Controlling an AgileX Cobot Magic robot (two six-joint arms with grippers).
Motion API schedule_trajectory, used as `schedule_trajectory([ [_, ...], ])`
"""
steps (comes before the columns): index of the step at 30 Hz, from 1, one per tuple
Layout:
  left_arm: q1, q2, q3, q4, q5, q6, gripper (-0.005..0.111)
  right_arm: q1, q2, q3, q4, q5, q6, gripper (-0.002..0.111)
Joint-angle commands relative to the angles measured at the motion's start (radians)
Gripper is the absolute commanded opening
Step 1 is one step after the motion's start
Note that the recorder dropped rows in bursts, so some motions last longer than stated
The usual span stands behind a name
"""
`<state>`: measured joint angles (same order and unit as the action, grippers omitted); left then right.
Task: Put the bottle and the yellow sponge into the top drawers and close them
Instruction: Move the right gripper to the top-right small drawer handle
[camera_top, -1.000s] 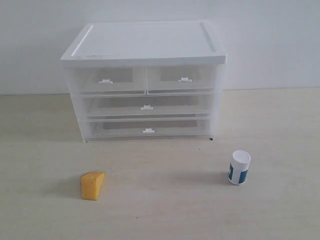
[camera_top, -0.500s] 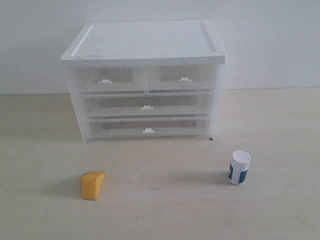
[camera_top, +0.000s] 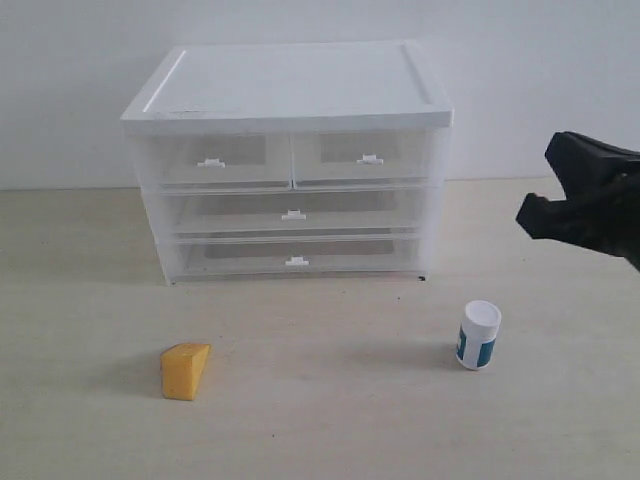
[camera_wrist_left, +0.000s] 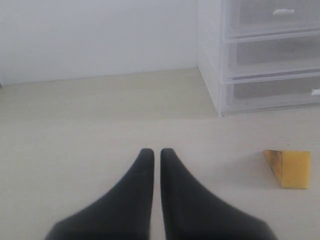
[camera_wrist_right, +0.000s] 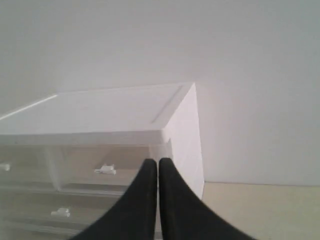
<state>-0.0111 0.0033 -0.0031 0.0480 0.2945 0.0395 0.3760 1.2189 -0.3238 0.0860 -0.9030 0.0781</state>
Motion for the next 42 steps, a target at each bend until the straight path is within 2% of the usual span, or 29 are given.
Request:
schedule_trajectory([
  [1,0.002,-0.003,0.003,-0.005,0.002,-0.007,0.004,0.186,0.095,-0.004,0.296,-0.148,-0.210,0.000],
  [6,0.002,-0.003,0.003,-0.005,0.002,-0.007,0.004,0.302,0.224,-0.006,0.364,-0.304,-0.208,0.000],
  [10,0.002,-0.003,0.003,-0.005,0.002,-0.007,0.004,0.362,0.346,-0.042,0.421,-0.318,-0.211,0.000],
  [22,0.002,-0.003,0.003,-0.005,0.002,-0.007,0.004,0.391,0.626,-0.253,0.398,-0.318,-0.233,0.000],
  [25,0.002,-0.003,0.003,-0.005,0.002,-0.007,0.004,0.391,0.665,-0.288,0.398,-0.318,-0.198,0.011],
  [27,0.002,-0.003,0.003,-0.005,0.002,-0.007,0.004,0.391,0.684,-0.310,0.398,-0.318,-0.174,0.022],
  [28,0.002,-0.003,0.003,-0.005,0.002,-0.007,0.004,0.391,0.694,-0.323,0.398,-0.318,-0.156,0.034],
  [31,0.002,-0.003,0.003,-0.005,0.002,-0.007,0.004,0.391,0.706,-0.354,0.420,-0.318,-0.144,0.050],
  [33,0.002,-0.003,0.003,-0.005,0.002,-0.007,0.004,0.391,0.716,-0.390,0.459,-0.318,-0.130,0.053],
  [42,0.002,-0.003,0.003,-0.005,0.002,-0.007,0.004,0.389,0.780,-0.537,0.538,-0.318,-0.190,0.053],
])
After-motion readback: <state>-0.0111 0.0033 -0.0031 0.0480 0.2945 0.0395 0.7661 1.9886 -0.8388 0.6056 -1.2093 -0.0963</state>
